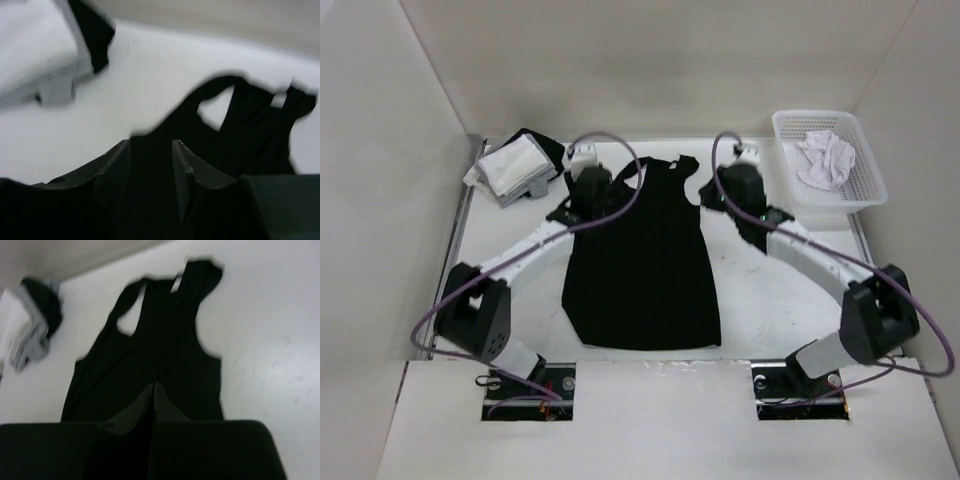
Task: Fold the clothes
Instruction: Flatten the tank top out
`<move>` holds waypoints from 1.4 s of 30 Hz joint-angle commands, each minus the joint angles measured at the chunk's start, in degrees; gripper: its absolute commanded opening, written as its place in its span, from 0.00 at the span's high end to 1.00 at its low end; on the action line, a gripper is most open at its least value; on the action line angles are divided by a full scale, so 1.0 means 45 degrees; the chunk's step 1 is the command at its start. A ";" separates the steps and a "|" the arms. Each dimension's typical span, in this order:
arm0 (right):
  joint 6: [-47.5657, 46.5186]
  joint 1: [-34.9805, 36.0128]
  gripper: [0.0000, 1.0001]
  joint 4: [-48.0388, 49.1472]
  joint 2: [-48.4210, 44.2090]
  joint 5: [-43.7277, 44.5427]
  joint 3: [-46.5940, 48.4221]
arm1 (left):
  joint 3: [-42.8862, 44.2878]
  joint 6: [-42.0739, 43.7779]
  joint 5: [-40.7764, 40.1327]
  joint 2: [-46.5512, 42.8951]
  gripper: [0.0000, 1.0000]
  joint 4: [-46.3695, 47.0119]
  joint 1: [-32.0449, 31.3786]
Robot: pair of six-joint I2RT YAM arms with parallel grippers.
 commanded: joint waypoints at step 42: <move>0.3018 -0.1620 0.98 0.2590 0.1025 -0.0893 -0.4762 | -0.3885 -0.4523 0.2359 -0.0314 0.60 0.0291 0.0555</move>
